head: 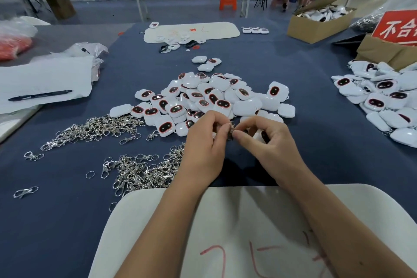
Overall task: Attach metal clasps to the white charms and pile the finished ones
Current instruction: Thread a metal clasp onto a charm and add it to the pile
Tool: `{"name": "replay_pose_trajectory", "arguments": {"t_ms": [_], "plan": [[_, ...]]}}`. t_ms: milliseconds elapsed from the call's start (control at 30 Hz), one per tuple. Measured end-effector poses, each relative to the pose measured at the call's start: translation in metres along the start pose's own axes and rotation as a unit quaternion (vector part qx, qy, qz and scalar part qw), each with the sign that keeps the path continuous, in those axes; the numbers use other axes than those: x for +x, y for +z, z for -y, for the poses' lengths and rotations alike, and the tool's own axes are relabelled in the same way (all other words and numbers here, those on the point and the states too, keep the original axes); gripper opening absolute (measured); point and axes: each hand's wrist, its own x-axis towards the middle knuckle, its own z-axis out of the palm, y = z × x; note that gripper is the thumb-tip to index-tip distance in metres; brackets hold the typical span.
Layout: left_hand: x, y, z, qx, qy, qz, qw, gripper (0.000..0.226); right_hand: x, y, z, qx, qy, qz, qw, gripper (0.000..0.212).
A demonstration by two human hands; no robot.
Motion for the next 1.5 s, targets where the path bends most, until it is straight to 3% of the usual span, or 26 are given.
{"name": "replay_pose_trajectory", "arguments": {"t_ms": [267, 500, 633, 900, 1267, 1500], "plan": [[-0.001, 0.003, -0.002, -0.058, 0.001, 0.003, 0.998, 0.017, -0.001, 0.003, -0.002, -0.003, -0.024, -0.036, 0.999, 0.008], [-0.001, 0.007, 0.002, 0.031, 0.063, -0.019, 0.997, 0.012, -0.002, 0.004, -0.003, -0.082, -0.03, -0.058, 0.994, 0.013], [-0.002, 0.009, 0.006, 0.046, 0.058, -0.001, 0.997, 0.011, -0.002, 0.006, -0.002, -0.128, -0.019, -0.095, 0.987, 0.01], [-0.002, 0.005, 0.005, 0.054, 0.064, 0.022, 0.996, 0.013, -0.001, 0.006, 0.0, -0.111, -0.063, -0.061, 0.99, 0.014], [-0.001, 0.007, -0.006, -0.05, 0.008, 0.001, 0.999, 0.01, -0.003, 0.003, 0.002, -0.033, -0.104, -0.113, 0.988, 0.024], [-0.002, 0.009, -0.009, -0.006, 0.053, -0.038, 0.998, 0.013, -0.003, 0.005, 0.003, -0.022, -0.085, -0.107, 0.99, 0.016]]}}
